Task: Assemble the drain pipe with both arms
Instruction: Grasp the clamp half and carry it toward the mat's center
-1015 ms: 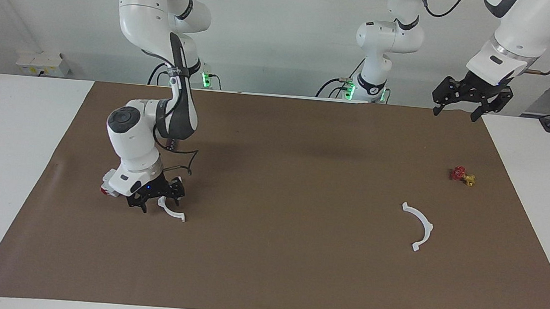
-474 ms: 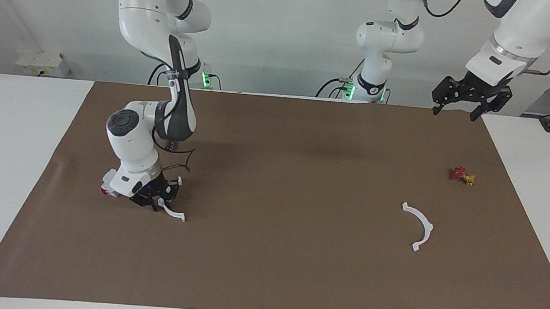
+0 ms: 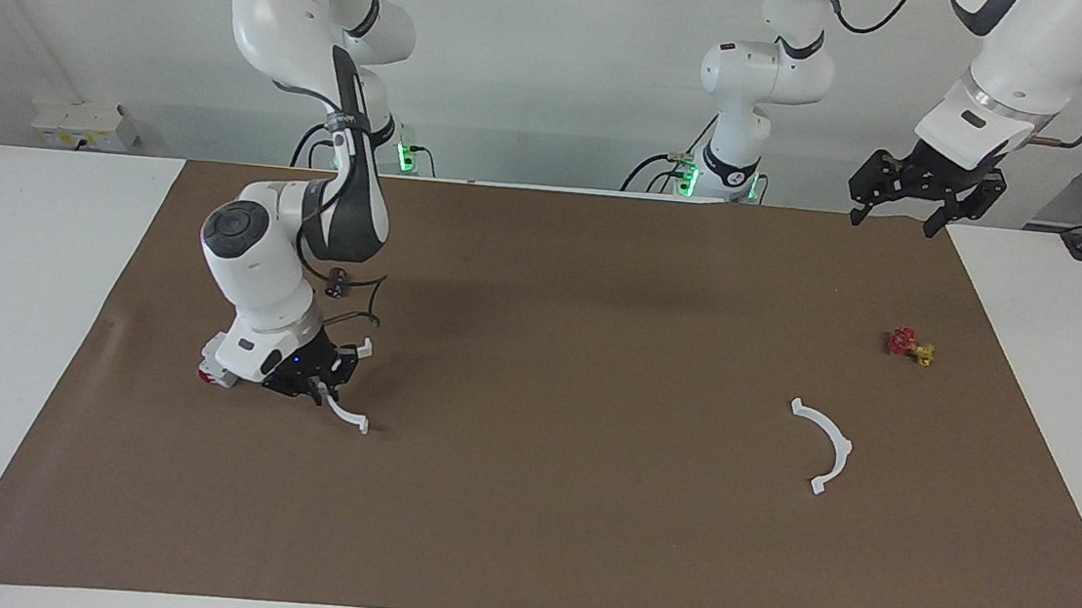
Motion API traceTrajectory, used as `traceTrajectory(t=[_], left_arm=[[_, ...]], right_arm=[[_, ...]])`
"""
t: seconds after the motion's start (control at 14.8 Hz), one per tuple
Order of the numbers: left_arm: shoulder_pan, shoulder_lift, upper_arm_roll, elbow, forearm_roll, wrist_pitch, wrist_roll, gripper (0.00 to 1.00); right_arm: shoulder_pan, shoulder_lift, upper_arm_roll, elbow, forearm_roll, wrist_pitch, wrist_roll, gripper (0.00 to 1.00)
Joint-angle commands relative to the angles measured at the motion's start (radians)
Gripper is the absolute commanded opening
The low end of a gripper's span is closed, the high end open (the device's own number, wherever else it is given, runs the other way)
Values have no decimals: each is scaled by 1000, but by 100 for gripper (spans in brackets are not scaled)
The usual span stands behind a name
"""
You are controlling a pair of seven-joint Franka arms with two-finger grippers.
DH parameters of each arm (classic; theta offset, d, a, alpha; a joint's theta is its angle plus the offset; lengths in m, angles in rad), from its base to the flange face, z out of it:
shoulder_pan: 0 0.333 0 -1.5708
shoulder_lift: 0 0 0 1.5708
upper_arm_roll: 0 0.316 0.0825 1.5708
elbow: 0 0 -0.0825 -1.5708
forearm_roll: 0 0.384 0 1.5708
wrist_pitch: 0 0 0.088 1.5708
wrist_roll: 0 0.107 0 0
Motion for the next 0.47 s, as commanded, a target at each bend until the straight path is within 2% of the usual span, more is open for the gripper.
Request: traceTrajectory(t=[0.0, 0.07, 0.2, 0.41], left_arm=[[5, -36, 2, -49, -4, 9, -11, 100], [5, -38, 2, -55, -4, 15, -9, 100], [22, -36, 0, -58, -4, 55, -3, 100], [42, -34, 0, -69, -12, 104, 5, 98]], right_arm=[[57, -14, 50, 42, 7, -35, 72, 0], [121, -14, 49, 46, 5, -32, 101, 0], [187, -8, 49, 63, -4, -29, 245, 0], [308, 56, 50, 86, -29, 3, 377, 0]])
